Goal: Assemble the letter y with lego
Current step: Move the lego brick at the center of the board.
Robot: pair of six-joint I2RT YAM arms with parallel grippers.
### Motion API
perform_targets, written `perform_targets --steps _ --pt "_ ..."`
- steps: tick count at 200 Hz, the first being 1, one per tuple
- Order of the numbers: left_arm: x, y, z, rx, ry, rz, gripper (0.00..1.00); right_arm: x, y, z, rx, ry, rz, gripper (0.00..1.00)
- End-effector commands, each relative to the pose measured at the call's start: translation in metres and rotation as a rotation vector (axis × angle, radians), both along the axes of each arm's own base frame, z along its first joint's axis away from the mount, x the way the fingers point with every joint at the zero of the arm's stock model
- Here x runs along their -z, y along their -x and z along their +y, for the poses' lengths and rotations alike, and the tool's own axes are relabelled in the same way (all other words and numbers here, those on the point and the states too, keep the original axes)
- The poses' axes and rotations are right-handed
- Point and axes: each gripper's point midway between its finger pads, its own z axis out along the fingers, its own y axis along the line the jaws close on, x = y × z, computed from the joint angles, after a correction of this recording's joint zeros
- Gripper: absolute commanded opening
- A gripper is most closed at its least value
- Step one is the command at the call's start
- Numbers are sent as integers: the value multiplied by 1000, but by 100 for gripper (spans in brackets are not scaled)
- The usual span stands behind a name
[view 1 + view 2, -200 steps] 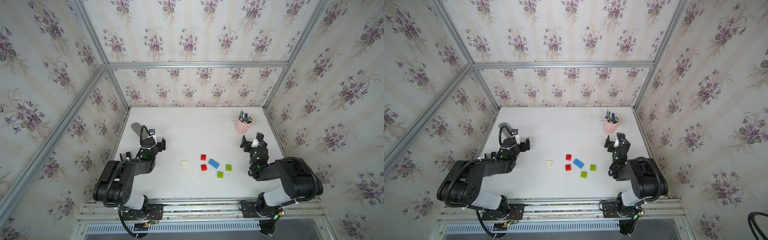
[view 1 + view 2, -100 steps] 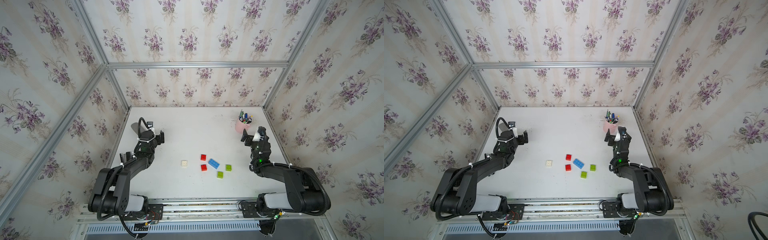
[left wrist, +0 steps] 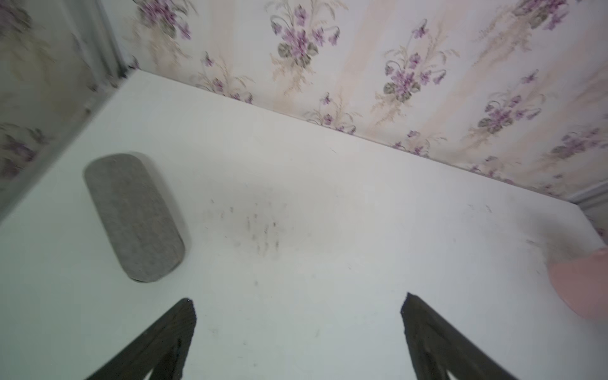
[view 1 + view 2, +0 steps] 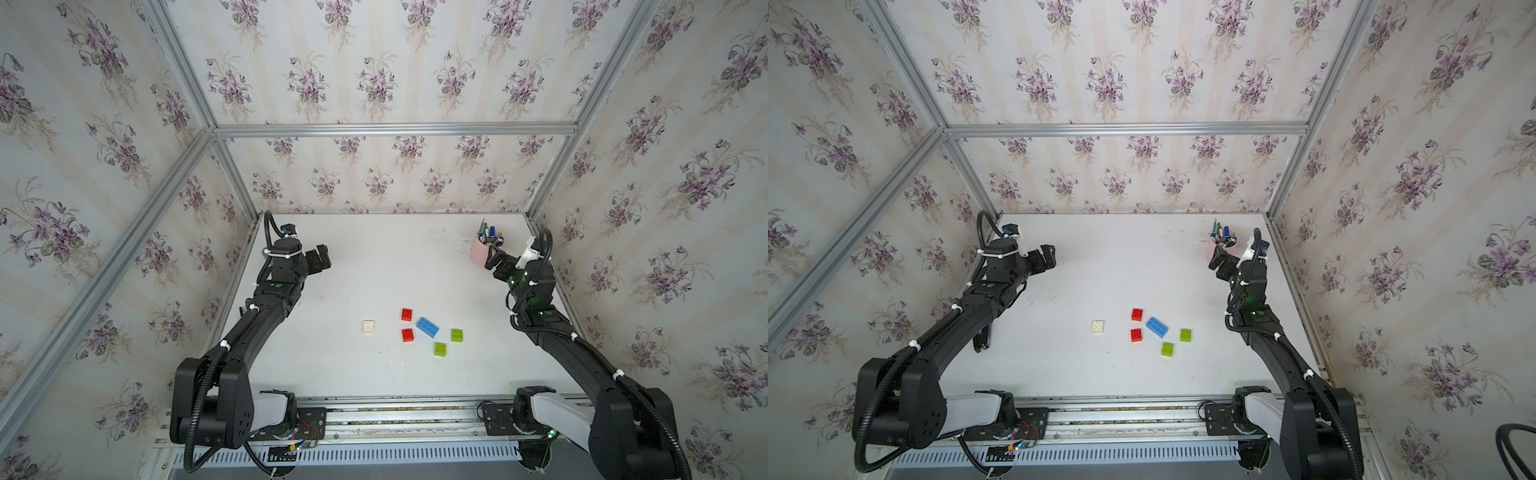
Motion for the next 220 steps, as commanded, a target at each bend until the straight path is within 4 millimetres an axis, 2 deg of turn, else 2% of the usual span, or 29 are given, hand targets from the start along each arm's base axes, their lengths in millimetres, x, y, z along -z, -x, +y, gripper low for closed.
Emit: perform_targets --steps 1,34,60,96,116,145,178,220 --pt "7 16 -36 124 193 93 96 12 11 24 -107 -117 114 95" --pt "18 38 -66 239 248 216 85 24 27 41 -214 -120 254 80" --pt "34 60 -91 322 270 305 76 47 47 49 -259 -146 369 70" --pt "56 93 -124 419 254 408 66 77 77 65 -306 -156 497 65" --pt "70 112 -138 447 232 460 62 88 92 88 -358 -118 544 64" --pt "88 132 -143 432 180 508 61 102 112 132 -456 -57 618 64" --pt "97 142 -143 404 154 527 62 110 131 188 -607 -27 660 62" --pt "104 146 -147 417 151 555 62 123 143 228 -716 -13 705 53"
